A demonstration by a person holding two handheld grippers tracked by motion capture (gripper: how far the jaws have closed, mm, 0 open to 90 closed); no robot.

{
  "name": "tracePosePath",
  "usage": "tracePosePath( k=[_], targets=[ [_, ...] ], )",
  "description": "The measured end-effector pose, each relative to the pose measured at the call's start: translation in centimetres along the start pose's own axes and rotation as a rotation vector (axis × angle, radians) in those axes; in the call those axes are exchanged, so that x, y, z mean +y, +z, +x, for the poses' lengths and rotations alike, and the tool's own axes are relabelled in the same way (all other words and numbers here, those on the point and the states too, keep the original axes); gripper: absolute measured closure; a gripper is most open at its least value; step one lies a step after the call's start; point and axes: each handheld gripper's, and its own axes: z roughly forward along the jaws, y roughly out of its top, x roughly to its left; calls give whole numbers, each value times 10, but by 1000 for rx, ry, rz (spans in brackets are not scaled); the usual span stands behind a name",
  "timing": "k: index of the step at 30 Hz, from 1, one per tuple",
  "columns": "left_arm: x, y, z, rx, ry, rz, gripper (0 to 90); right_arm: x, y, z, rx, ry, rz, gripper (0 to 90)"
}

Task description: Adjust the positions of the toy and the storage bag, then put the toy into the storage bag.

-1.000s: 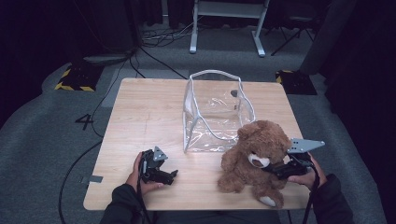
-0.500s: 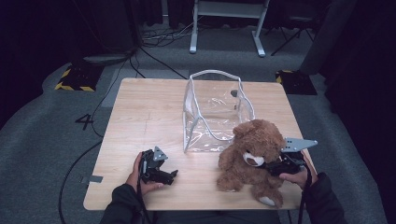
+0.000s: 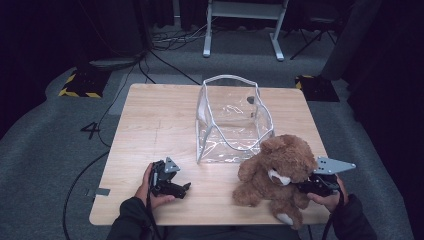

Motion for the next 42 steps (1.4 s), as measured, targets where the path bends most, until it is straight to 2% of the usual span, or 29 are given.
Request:
tracePosePath(
  k=[6, 12, 20, 22, 29, 39, 42],
  targets=[
    [-1, -1, 0, 5, -2, 2, 6, -6, -15, -2, -32, -4, -39, 618],
    [-3, -3, 0, 7, 0, -2, 12, -6, -40, -6, -79, 3, -91, 626],
    [-5, -4, -1, 10, -5, -3, 15, -7, -55, -10, -134, 20, -113, 628],
    [-5, -5, -1, 7, 6, -3, 16, -6, -62, -11, -154, 20, -125, 628],
    [-5, -5, -1, 4, 10, -3, 19, -3, -69, -13, -195, 18, -141, 629],
    [-5, -5, -1, 4, 10, -3, 18, 3, -76, -16, -215, 27, -165, 630],
    [-5, -5, -1, 4, 10, -3, 18, 6, -80, -18, -237, 33, -181, 631]
  ],
)
